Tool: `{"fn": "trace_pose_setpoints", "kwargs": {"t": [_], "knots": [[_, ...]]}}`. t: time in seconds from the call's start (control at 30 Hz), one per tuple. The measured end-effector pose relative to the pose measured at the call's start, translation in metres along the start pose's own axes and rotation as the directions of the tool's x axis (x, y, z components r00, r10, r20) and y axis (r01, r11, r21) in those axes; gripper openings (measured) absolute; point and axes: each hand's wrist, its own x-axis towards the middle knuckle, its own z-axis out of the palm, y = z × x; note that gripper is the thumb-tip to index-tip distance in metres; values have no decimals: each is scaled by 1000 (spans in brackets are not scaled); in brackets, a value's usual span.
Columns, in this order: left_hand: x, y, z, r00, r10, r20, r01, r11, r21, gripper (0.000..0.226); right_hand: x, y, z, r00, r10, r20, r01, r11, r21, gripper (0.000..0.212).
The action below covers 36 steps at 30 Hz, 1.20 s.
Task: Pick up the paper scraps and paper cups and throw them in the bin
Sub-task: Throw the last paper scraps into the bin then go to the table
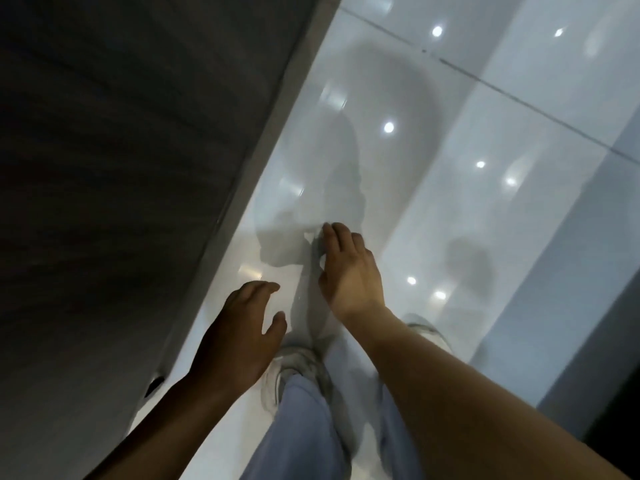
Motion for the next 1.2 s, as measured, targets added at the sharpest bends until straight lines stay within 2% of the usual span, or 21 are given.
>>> {"fn": "trace_pose_setpoints", "kwargs": {"t": [0.13,0.33,0.67,0.83,1.07,1.2], "knots": [[-21,34,-30,1000,-6,7,6,1000,-24,41,-30,-9,-49,1000,-9,22,8,998,64,73],[-99,117,-108,998,53,-19,-54,997,-52,44,-111,-49,-173,999,-41,27,39,996,75,72],[-243,218,-247,990,129,-53,-137,976,-169,66,-242,-148,-350,999,9,32,-14,987,157,82],[-297,238,-298,989,144,-44,-151,962,-227,70,-291,-189,-409,999,2,34,-8,988,152,79],[-344,255,-338,985,131,-108,-159,934,-319,38,-324,-232,-454,998,-52,41,47,991,122,71],[-370,258,-358,992,50,-117,-90,926,-366,55,-343,-246,-478,995,-97,39,93,991,92,72]]}}
